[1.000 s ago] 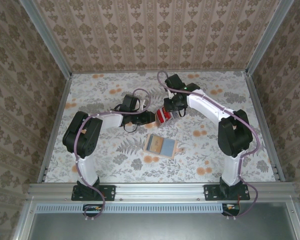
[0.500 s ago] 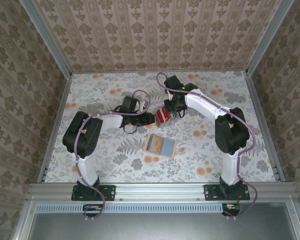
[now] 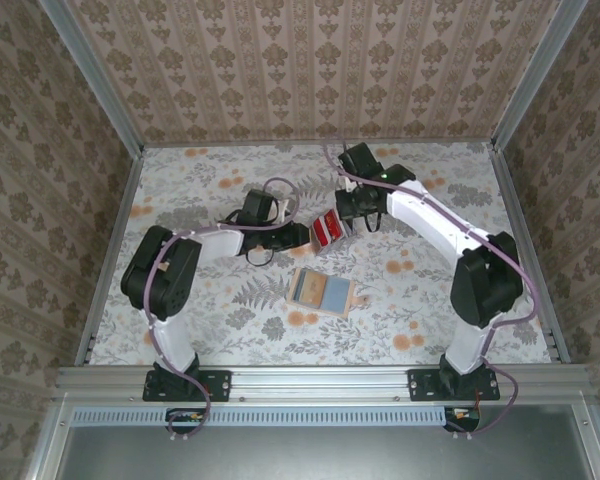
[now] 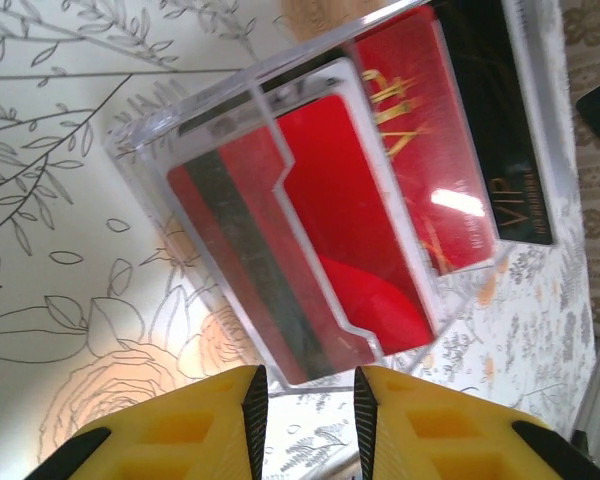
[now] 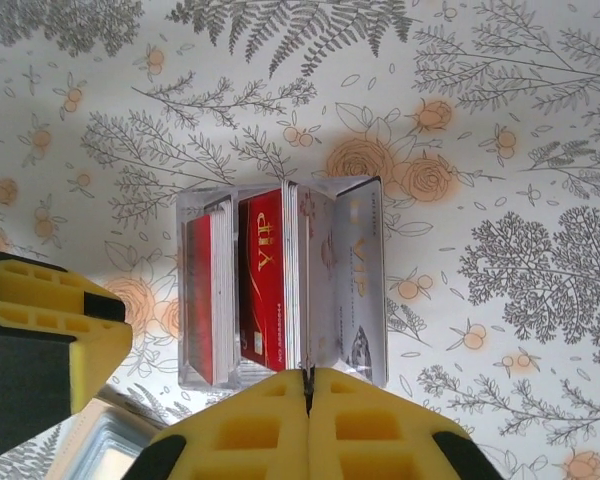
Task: Put the credit cards into the card holder
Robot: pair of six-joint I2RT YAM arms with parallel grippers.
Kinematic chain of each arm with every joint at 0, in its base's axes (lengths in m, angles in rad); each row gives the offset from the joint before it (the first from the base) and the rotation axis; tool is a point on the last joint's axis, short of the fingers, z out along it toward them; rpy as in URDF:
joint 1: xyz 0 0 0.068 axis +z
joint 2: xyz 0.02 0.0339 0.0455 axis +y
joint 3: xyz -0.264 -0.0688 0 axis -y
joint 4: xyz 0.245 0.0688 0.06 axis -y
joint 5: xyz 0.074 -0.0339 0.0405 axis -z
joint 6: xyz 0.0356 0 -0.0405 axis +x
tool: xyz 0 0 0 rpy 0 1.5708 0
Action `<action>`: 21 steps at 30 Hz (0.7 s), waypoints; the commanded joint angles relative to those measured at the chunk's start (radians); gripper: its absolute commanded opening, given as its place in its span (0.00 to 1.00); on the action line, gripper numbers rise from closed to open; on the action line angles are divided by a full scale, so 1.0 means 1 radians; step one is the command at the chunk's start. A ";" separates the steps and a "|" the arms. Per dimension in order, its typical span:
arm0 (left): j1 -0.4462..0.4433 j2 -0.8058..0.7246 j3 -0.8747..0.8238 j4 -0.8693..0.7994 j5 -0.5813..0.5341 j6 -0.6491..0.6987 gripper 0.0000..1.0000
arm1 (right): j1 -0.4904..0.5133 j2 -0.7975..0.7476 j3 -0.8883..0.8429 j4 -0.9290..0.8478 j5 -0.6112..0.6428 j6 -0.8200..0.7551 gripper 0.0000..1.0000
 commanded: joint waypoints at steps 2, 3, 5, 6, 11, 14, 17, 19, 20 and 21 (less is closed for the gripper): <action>0.001 -0.090 -0.024 0.100 0.068 -0.100 0.32 | 0.003 -0.173 -0.146 0.140 0.020 0.047 0.02; 0.002 -0.104 -0.029 0.134 0.084 -0.132 0.33 | 0.001 -0.218 -0.197 0.198 0.005 0.067 0.02; 0.003 -0.119 -0.032 0.194 0.120 -0.194 0.33 | -0.009 -0.301 -0.293 0.313 -0.038 0.113 0.02; 0.003 -0.125 -0.032 0.227 0.137 -0.226 0.34 | -0.015 -0.342 -0.346 0.385 -0.065 0.141 0.02; 0.003 -0.140 -0.051 0.434 0.190 -0.393 0.35 | -0.048 -0.485 -0.578 0.704 -0.210 0.337 0.02; 0.003 -0.125 -0.062 0.607 0.214 -0.503 0.39 | -0.064 -0.508 -0.680 0.889 -0.275 0.464 0.03; 0.003 -0.090 -0.059 0.757 0.234 -0.606 0.41 | -0.079 -0.490 -0.718 1.004 -0.339 0.553 0.03; 0.002 -0.067 -0.055 0.829 0.239 -0.655 0.41 | -0.083 -0.480 -0.726 1.048 -0.355 0.583 0.03; 0.002 -0.056 -0.051 0.839 0.242 -0.663 0.41 | -0.085 -0.475 -0.731 1.075 -0.359 0.596 0.03; 0.002 -0.047 -0.047 0.831 0.244 -0.662 0.42 | -0.086 -0.473 -0.733 1.089 -0.361 0.603 0.03</action>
